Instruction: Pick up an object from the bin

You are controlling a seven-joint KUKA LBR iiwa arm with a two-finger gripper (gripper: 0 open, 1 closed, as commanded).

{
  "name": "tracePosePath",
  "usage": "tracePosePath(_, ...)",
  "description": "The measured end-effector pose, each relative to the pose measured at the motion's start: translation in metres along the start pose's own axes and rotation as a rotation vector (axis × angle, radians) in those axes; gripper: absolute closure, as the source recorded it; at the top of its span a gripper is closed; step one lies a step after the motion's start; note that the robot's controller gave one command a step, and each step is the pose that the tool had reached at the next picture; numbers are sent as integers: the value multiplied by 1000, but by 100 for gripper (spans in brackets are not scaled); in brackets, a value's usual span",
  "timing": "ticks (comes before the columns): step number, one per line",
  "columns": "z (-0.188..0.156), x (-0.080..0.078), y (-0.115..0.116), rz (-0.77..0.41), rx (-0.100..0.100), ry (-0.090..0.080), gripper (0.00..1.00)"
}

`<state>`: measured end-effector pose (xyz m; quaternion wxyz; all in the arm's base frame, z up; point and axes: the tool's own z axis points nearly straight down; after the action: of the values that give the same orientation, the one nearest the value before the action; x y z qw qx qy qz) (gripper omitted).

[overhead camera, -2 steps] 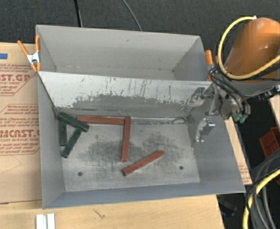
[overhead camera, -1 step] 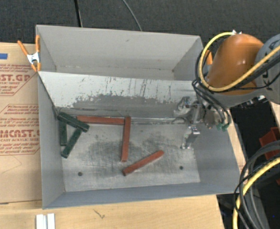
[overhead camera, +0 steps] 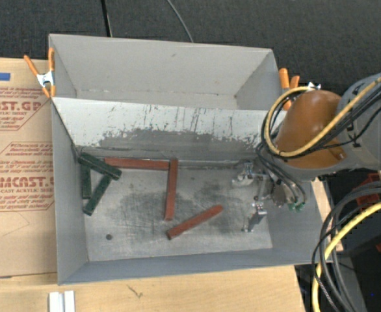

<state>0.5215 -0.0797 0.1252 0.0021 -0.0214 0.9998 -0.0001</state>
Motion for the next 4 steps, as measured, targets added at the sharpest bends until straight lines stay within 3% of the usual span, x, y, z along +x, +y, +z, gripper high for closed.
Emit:
tracePosePath(1, 48, -28, 62, -21, 1, -20, 100)
tracePosePath(2, 52, -22, 62, -22, 0, 1, 0)
tracePosePath(3, 48, -27, 62, -22, 1, -14, 100)
tracePosePath(4, 48, -27, 62, -22, 1, -14, 100)
